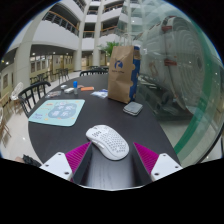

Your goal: Arrange mouse

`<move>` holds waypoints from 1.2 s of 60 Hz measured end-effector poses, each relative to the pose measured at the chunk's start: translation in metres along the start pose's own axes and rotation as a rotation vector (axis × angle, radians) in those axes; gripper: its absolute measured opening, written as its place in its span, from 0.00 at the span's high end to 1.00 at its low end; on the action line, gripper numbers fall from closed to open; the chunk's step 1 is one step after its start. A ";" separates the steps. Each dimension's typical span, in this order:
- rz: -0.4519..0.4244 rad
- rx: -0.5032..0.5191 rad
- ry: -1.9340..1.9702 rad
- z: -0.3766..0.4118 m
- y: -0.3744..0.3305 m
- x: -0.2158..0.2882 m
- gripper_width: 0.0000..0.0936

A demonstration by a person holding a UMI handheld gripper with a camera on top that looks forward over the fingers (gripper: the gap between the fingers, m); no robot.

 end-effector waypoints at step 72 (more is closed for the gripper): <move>0.022 0.097 0.022 0.270 0.142 0.134 0.62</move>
Point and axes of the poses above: the point between the fingertips, and its own axes, seen from behind it with the camera up: z to the left, x up, y forward, the way the camera looks, the point moved 7 cm from there along -y, backward, against the way the camera looks, and after that the axes turned 2 degrees about x, right-handed, at the moved point
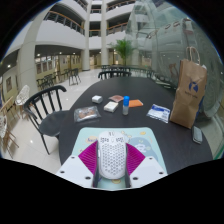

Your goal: Arrange mouse

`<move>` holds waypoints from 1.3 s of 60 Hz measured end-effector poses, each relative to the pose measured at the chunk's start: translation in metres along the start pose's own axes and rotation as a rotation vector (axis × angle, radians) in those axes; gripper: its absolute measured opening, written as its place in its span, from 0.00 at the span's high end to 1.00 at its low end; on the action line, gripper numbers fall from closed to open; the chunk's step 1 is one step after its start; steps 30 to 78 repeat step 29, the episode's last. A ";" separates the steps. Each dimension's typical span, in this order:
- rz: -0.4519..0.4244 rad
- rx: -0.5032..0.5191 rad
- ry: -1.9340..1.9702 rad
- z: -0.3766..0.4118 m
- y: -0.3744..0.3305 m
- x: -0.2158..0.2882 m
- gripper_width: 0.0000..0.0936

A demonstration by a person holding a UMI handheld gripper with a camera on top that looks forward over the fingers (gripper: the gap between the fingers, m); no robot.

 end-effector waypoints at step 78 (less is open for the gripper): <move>0.038 0.169 -0.110 -0.030 -0.093 -0.040 0.08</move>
Point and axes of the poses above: the point between the fingertips, and its own axes, seen from behind it with the camera up: z to the left, x up, y forward, the way the camera looks, the point moved 7 cm from there along -y, backward, against the way the camera looks, and after that the axes turned 2 degrees about x, right-handed, at the moved point
